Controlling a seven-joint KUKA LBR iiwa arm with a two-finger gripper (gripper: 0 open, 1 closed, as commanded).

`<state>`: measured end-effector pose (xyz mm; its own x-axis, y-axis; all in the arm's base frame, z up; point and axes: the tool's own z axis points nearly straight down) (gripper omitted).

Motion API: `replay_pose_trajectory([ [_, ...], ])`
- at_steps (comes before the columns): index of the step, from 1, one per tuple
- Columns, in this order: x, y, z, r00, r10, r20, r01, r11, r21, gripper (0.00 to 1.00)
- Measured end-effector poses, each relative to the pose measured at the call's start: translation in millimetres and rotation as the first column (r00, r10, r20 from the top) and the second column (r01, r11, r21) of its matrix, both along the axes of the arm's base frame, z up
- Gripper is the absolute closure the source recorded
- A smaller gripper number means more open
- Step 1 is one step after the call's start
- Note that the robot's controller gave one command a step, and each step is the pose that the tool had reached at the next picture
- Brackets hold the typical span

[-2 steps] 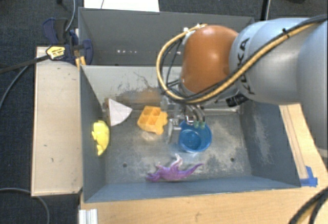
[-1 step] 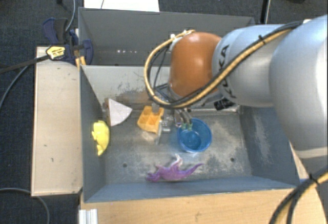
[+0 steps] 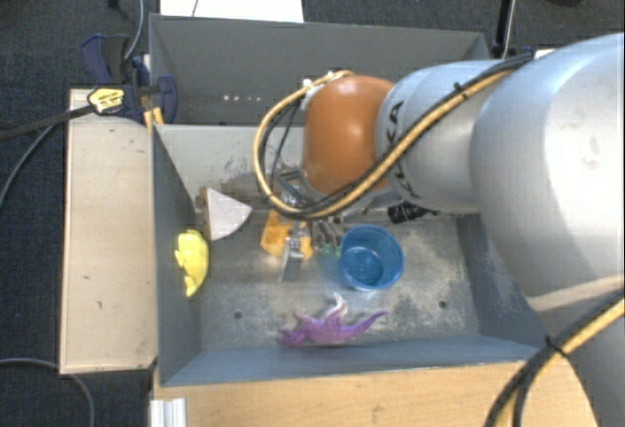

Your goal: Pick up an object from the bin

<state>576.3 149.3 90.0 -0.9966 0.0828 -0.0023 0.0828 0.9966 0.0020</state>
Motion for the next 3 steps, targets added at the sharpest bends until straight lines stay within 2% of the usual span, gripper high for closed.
replay_pose_trajectory([
  [1, 12.4, -23.9, 14.9, 0.961, -0.278, 0.014, 0.277, 0.961, 0.009, 1.00],
  [2, 12.4, -23.8, 15.0, 0.960, -0.278, 0.014, 0.278, 0.961, 0.009, 1.00],
  [3, 12.4, -24.1, 30.1, 0.952, -0.305, 0.017, 0.305, 0.952, 0.011, 1.00],
])
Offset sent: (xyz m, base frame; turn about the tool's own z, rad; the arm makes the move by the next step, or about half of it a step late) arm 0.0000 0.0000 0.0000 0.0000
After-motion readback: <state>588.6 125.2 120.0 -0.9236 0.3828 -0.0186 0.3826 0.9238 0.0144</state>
